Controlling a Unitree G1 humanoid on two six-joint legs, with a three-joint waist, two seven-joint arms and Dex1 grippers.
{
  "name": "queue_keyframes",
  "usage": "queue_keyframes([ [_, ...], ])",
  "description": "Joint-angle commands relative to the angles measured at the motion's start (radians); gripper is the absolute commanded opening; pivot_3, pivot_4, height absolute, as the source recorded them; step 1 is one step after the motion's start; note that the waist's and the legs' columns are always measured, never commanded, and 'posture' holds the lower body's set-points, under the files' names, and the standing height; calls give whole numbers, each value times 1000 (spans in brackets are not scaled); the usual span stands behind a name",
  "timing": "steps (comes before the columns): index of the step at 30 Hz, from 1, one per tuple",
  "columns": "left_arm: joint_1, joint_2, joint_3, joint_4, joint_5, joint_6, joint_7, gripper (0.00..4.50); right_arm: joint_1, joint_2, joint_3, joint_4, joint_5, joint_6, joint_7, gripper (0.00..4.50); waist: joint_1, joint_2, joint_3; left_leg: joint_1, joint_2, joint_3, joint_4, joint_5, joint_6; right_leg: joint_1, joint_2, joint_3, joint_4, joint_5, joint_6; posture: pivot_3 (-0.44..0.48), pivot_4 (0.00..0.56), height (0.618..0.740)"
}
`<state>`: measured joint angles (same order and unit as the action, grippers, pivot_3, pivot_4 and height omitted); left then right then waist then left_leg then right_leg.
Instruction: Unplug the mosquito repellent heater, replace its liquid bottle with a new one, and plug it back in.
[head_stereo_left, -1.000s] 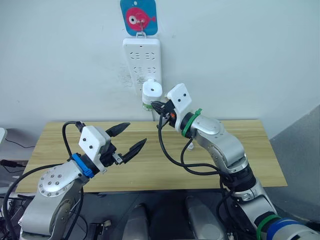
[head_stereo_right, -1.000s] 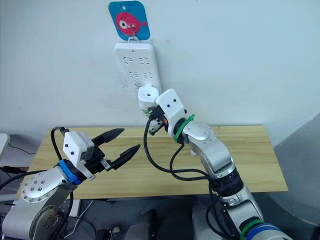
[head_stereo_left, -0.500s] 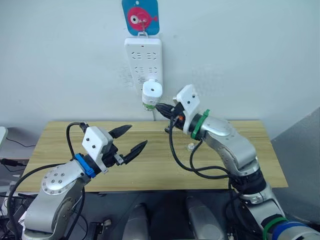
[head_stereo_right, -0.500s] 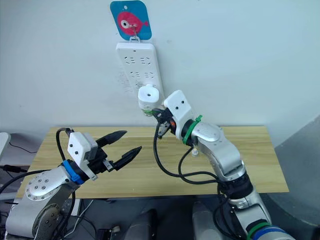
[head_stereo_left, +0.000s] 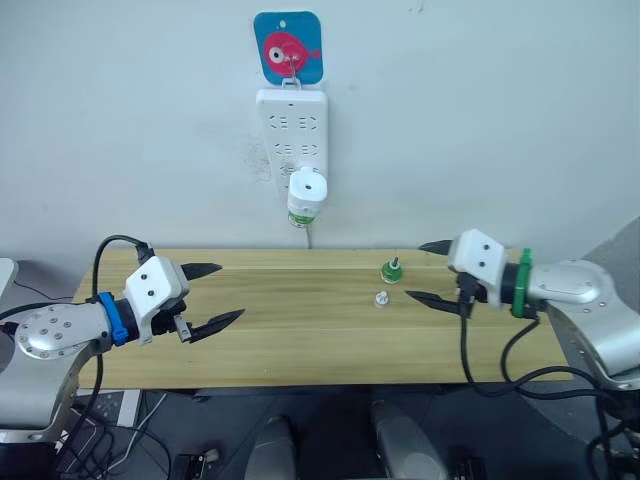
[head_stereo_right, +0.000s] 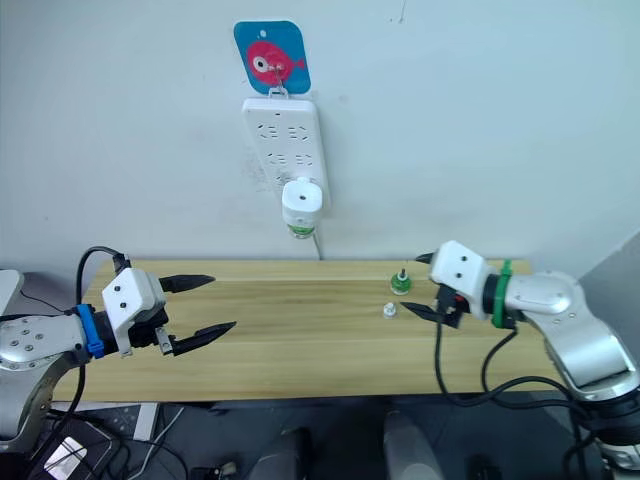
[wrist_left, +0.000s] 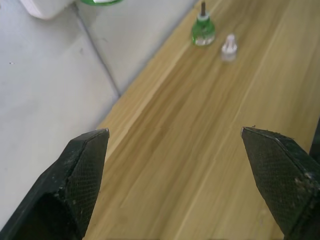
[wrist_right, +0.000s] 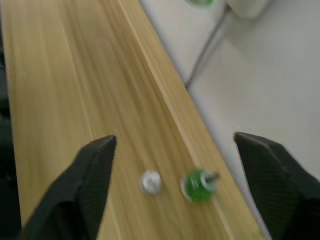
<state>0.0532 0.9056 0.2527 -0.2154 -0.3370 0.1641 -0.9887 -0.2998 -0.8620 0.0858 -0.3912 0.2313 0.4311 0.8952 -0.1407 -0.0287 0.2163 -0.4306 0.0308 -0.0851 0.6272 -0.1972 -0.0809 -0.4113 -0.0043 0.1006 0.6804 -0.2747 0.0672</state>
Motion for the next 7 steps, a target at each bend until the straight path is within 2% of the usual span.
queue_keyframes([
  [1, 35, 8, 40, 26, 82, -66, 49, 4500, 37, -59, -55, 47, -43, -170, 58, 4460, 0, 0, -12, 0, 0, 0, 0, 0, 0, 0, 0, 0, 0, 0, 0, -80, 85, 740],
  [7, 46, -1, 71, 82, 60, -103, 28, 4500, 40, -77, -68, 134, -29, -269, 125, 4460, 3, -3, -27, 3, 0, 1, 0, 0, 0, 3, 0, 0, 0, 0, 0, -57, 89, 740],
])
